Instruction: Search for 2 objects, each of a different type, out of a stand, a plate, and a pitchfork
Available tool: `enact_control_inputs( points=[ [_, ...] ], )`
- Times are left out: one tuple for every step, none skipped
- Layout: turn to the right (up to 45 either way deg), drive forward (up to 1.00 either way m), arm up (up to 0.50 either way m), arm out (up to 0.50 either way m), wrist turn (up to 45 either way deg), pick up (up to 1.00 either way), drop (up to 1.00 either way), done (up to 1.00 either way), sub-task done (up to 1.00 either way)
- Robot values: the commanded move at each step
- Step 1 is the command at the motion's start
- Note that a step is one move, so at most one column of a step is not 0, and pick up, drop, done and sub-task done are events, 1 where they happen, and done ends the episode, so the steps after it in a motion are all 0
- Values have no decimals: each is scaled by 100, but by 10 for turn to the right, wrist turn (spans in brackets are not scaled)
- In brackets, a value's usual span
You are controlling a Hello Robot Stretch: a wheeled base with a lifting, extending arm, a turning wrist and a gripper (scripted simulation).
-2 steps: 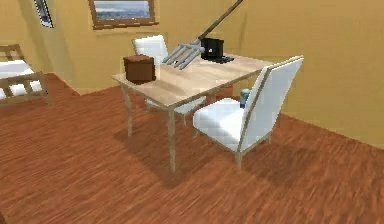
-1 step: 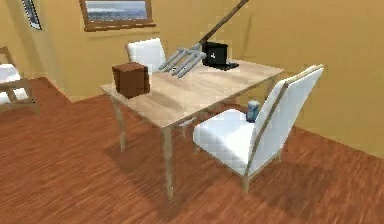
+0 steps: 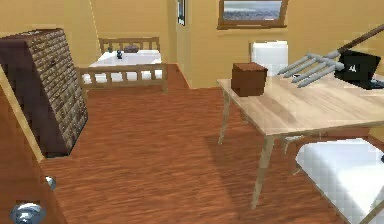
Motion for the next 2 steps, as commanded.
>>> enact_control_inputs(
  points=[
    [0, 30, 0, 0, 0, 0, 0, 0, 0],
    [-30, 0, 0, 0, 0, 0, 0, 0, 0]
  ],
)
